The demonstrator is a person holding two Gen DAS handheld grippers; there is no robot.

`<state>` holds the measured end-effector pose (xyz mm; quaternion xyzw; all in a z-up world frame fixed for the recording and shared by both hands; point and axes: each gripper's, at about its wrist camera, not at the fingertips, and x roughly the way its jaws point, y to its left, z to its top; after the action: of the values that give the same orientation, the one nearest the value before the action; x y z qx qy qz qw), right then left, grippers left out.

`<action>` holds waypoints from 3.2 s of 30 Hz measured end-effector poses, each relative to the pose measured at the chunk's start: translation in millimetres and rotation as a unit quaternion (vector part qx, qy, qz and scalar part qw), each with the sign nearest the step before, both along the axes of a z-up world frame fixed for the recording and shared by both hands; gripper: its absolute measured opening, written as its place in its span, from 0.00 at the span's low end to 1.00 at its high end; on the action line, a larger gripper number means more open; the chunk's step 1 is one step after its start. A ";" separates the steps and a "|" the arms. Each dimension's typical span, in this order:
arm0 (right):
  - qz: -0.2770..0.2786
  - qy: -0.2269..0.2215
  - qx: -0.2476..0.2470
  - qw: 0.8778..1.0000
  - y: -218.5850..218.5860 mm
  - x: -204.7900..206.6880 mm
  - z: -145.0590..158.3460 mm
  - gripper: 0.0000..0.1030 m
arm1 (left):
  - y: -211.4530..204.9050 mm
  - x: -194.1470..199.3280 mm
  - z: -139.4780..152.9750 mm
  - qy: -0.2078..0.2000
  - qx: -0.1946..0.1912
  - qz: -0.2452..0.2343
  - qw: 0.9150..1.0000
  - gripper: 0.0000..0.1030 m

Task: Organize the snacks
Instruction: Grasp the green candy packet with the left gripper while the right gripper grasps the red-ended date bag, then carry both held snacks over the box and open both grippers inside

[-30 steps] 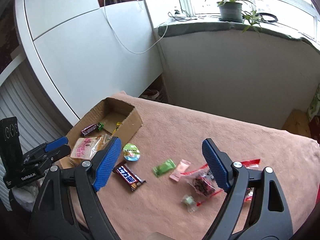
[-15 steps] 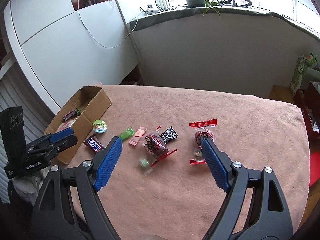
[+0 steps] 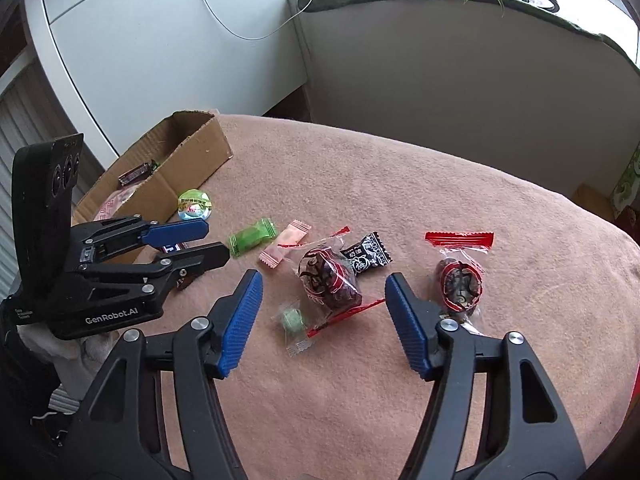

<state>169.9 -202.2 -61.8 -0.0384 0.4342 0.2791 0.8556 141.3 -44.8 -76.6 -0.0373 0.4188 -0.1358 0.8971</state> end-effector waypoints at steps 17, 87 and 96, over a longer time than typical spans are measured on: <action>0.031 0.025 -0.041 0.998 26.2 23.4 -34.7 0.46 | -9.5 27.8 -22.1 0.021 0.043 -0.001 0.999 0.24; 0.172 -0.050 0.008 0.984 224.1 -56.2 67.2 0.33 | 192.8 -104.2 40.4 -0.068 -0.016 0.190 0.979 0.18; 0.167 -0.051 -0.010 0.985 255.3 -55.1 54.3 0.55 | 215.3 -101.9 37.3 -0.064 -0.021 0.216 0.974 0.19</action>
<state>114.8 53.1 -7.5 -0.1331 0.3798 0.4114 0.8178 39.3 170.5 -39.3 -0.1373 0.3398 0.0500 0.9291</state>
